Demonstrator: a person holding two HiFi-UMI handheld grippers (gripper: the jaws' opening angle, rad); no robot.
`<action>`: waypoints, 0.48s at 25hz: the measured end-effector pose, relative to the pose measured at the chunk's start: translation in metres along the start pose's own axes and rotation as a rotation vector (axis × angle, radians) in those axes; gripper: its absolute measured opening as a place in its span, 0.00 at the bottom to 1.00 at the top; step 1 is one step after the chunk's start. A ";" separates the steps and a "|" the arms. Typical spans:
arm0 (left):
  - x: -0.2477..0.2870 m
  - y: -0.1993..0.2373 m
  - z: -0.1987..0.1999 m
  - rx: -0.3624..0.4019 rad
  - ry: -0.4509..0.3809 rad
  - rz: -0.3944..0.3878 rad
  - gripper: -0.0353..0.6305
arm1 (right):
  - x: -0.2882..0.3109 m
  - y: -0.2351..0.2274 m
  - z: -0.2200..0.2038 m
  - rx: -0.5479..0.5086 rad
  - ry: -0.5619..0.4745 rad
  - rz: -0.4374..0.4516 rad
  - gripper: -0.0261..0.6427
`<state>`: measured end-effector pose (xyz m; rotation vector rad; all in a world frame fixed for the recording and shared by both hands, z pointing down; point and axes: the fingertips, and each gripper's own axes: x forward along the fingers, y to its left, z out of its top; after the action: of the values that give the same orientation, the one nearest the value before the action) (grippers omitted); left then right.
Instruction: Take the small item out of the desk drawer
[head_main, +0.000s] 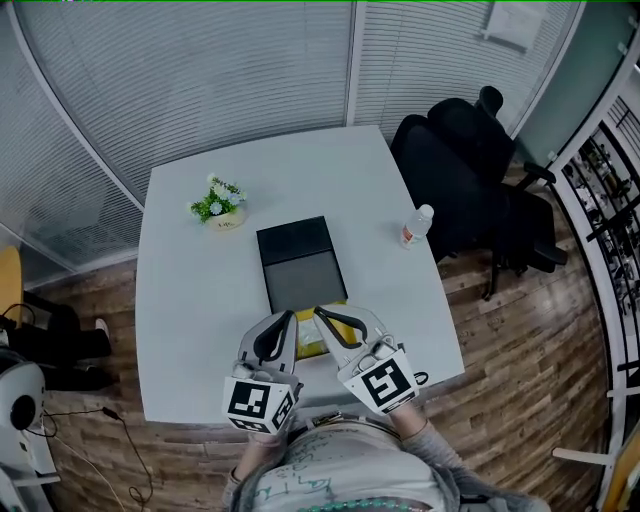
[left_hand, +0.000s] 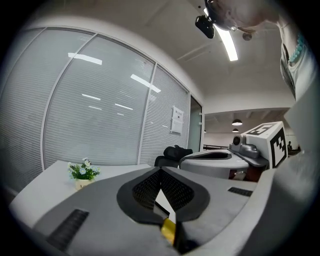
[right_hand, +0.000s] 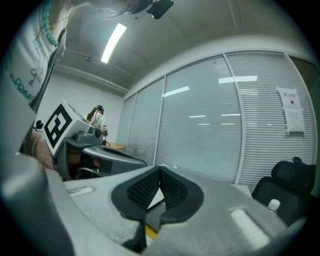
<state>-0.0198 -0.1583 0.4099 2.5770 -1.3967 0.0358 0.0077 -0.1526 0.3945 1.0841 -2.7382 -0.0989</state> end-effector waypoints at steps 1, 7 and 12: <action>0.001 -0.001 0.000 0.000 -0.001 0.006 0.05 | -0.001 -0.001 0.000 0.000 -0.002 0.006 0.04; 0.007 0.002 0.004 -0.009 -0.008 0.037 0.05 | 0.001 -0.006 -0.002 0.004 -0.001 0.043 0.04; 0.008 0.003 0.004 -0.014 -0.006 0.043 0.05 | 0.003 -0.004 -0.003 -0.007 0.010 0.067 0.04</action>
<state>-0.0188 -0.1671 0.4077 2.5377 -1.4492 0.0245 0.0085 -0.1574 0.3976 0.9878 -2.7600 -0.0939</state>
